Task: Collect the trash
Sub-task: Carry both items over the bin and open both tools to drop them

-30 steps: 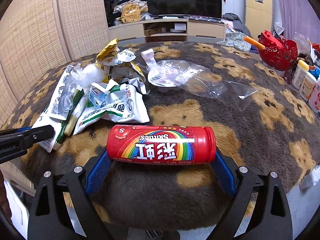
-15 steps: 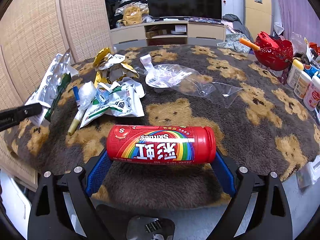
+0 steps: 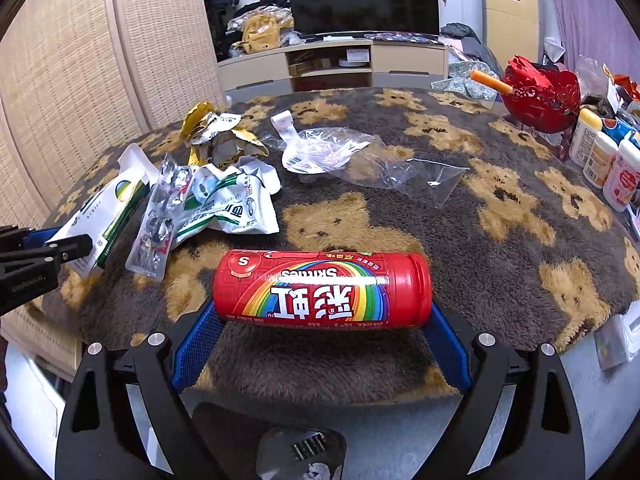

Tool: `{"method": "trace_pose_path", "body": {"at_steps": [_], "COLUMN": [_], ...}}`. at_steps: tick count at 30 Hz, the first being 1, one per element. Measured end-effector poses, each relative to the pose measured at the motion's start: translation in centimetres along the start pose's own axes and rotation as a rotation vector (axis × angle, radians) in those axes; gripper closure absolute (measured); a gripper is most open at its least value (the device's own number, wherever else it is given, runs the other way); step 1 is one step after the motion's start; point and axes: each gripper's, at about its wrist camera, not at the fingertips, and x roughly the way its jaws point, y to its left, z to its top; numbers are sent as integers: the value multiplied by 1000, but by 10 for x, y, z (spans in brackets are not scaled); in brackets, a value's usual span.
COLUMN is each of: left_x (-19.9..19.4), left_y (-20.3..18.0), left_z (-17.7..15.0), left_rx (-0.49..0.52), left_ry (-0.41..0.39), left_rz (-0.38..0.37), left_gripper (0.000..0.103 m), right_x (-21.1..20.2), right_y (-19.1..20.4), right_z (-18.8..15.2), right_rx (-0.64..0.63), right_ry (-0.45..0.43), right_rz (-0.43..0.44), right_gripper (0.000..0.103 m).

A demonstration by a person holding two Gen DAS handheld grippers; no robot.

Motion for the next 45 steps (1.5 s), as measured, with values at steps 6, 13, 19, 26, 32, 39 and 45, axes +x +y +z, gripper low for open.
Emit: {"method": "trace_pose_path", "body": {"at_steps": [6, 13, 19, 26, 32, 39, 45], "left_x": [-24, -61, -83, -83, -62, -34, -17], "left_y": [-5, -15, -27, -44, -57, -80, -91], "left_z": [-20, -68, -117, -174, -209, -228, -238], "left_rx": [-23, -67, -94, -103, -128, -91, -84], "left_ry": [-17, -36, -30, 25, 88, 146, 192], "left_rz": [-18, -67, -113, -167, -224, -292, -330], "left_gripper": [70, 70, 70, 70, 70, 70, 69], "right_x": [-22, -60, -85, -94, -85, -57, -40], "right_y": [-4, -6, -7, -2, 2, -2, -1], "right_z": [-6, -31, -67, -109, -133, -156, -163], "right_rx": [5, -13, -22, -43, -51, -3, 10], "right_ry": [-14, -14, 11, 73, 135, 254, 319], "right_rz": [9, 9, 9, 10, 21, 54, 64], "right_gripper": [11, 10, 10, 10, 10, 10, 10]}}
